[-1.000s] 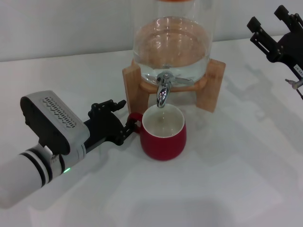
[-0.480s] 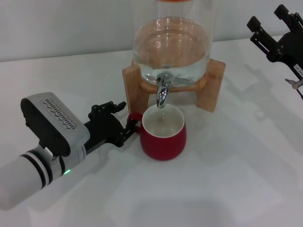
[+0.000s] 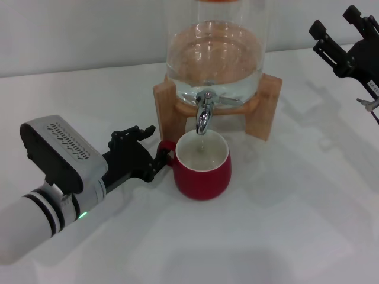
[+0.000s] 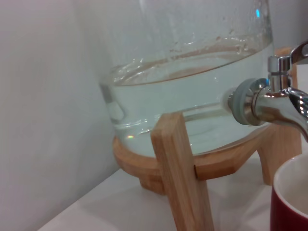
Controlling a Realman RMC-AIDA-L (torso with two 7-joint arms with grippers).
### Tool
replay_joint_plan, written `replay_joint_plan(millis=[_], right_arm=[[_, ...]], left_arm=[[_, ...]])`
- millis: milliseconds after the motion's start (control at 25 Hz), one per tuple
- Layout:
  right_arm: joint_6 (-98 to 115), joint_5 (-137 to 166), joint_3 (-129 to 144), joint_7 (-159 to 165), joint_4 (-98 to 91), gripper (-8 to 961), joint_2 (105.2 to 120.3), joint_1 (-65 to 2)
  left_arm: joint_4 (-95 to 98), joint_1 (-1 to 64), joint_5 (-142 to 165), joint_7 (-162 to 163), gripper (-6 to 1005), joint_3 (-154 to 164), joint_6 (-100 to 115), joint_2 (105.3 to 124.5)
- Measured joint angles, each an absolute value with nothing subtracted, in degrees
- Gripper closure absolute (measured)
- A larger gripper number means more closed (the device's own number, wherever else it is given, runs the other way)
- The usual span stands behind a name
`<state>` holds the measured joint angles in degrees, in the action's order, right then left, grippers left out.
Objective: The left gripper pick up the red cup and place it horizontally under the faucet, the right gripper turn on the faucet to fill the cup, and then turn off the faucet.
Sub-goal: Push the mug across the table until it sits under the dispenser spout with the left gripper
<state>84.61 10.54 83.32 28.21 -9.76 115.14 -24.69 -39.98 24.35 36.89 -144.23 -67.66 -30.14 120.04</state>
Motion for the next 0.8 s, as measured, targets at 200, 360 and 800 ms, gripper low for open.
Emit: replay_joint_plan(millis=[200,360,800], right_arm=[[84.7,10.5,83.3,28.2,-9.8,115,115.14,-24.7],[84.8,10.5,83.3,28.2,-9.8,115,115.14,-24.7],[85.3,10.6,83.4,28.2,-9.8,115,115.13,-24.7]], left_arm=[[-40.0,24.0,36.6,-144.2,520,-67.7,-30.2,120.07],[-40.0,23.8,36.5,-144.2,520,-67.7,-30.2,120.1],[-39.7,23.8,35.0,-144.1,519,-67.5,-30.3,120.09]])
